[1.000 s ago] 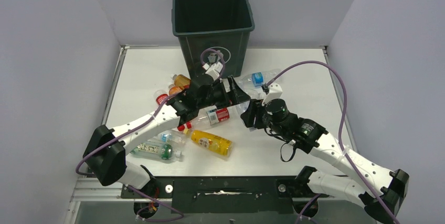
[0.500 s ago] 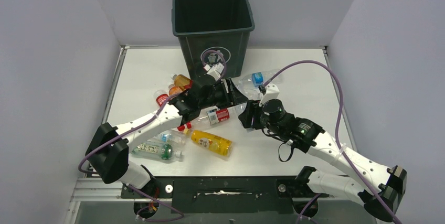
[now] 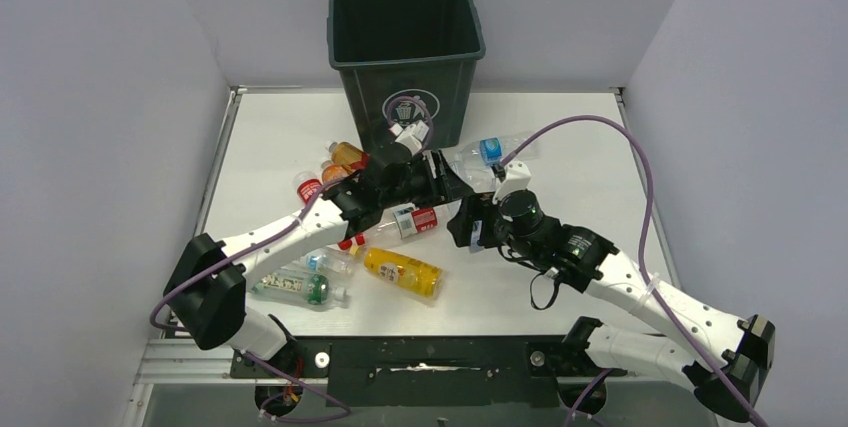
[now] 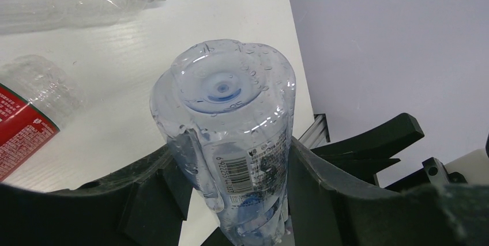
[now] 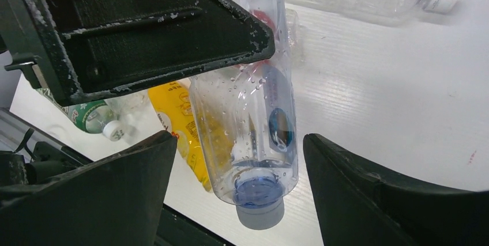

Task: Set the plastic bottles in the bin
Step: Pick up the plastic bottle at the center of the board.

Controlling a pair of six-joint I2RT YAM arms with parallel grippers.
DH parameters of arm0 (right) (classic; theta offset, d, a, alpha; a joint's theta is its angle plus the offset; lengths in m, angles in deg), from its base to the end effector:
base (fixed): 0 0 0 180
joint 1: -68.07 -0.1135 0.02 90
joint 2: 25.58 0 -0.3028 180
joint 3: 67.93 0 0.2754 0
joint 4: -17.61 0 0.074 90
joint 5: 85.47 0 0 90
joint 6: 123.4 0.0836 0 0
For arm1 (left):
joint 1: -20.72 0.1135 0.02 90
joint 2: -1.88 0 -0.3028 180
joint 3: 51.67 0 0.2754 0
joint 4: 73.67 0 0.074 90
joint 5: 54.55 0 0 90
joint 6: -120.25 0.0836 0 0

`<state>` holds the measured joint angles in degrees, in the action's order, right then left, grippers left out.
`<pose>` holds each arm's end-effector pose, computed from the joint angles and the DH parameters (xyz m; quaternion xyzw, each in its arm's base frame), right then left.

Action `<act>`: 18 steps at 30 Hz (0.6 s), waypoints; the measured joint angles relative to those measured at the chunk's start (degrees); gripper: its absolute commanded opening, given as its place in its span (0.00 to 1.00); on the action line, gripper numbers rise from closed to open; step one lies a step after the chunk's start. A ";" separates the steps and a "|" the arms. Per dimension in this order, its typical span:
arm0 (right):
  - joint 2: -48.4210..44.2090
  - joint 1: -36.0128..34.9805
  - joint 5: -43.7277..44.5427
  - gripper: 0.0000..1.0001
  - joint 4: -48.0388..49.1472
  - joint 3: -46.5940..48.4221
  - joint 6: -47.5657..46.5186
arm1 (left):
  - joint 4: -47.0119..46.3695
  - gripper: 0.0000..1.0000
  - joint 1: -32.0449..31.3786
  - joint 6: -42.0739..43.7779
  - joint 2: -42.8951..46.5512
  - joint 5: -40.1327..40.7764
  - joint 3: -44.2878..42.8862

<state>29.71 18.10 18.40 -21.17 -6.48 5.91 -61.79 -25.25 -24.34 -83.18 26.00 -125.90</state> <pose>0.1775 0.1801 0.3083 -0.0232 0.8724 0.2595 0.4135 0.2742 -0.3034 0.3030 -0.0168 0.8307 -0.4685 0.3001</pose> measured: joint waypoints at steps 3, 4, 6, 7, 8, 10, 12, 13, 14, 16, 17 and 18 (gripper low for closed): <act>-0.39 0.00 0.02 0.88 -0.24 0.00 0.24 | 0.11 0.35 0.04 0.76 -0.22 -0.07 -0.13; -0.68 0.00 0.04 0.89 -0.46 0.00 0.24 | 0.17 0.35 0.13 0.94 -0.26 -0.15 -0.17; -1.79 0.00 0.11 0.90 -1.03 0.00 0.42 | 0.70 0.35 0.39 1.36 -0.37 -0.31 -0.48; -2.54 0.00 0.13 0.90 -1.36 0.00 0.46 | 0.87 0.35 0.59 1.66 -0.37 -0.39 -0.70; -3.30 0.00 0.20 0.91 -1.68 0.02 0.57 | 1.05 0.35 0.74 1.84 -0.37 -0.44 -0.90; -4.74 0.00 0.42 0.91 -2.38 0.15 0.85 | 1.27 0.35 1.22 2.36 -0.37 -0.50 -1.46; -5.97 0.00 0.55 0.92 -3.13 0.52 1.27 | 1.60 0.35 1.81 2.80 -0.37 -0.68 -2.03; -6.47 0.00 0.52 0.92 -3.28 0.57 1.53 | 1.77 0.35 2.19 2.99 -0.37 -0.79 -2.27; -7.15 0.00 0.52 0.93 -3.65 0.57 1.79 | 2.01 0.35 2.45 3.26 -0.37 -0.90 -2.49; -8.13 0.00 0.50 0.93 -4.33 0.57 2.32 | 2.64 0.35 3.17 3.69 -0.37 -1.01 -2.82; -8.68 0.00 0.50 0.94 -4.59 0.57 2.69 | 3.04 0.35 3.56 3.96 -0.37 -1.11 -3.04; -9.22 0.00 0.50 0.94 -4.79 0.55 3.06 | 3.52 0.35 4.02 4.28 -0.37 -1.22 -3.30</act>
<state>20.48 18.10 18.90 -25.96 -5.94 8.97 -58.28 -21.23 -20.05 -83.55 24.77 -129.21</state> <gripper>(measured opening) 0.931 0.522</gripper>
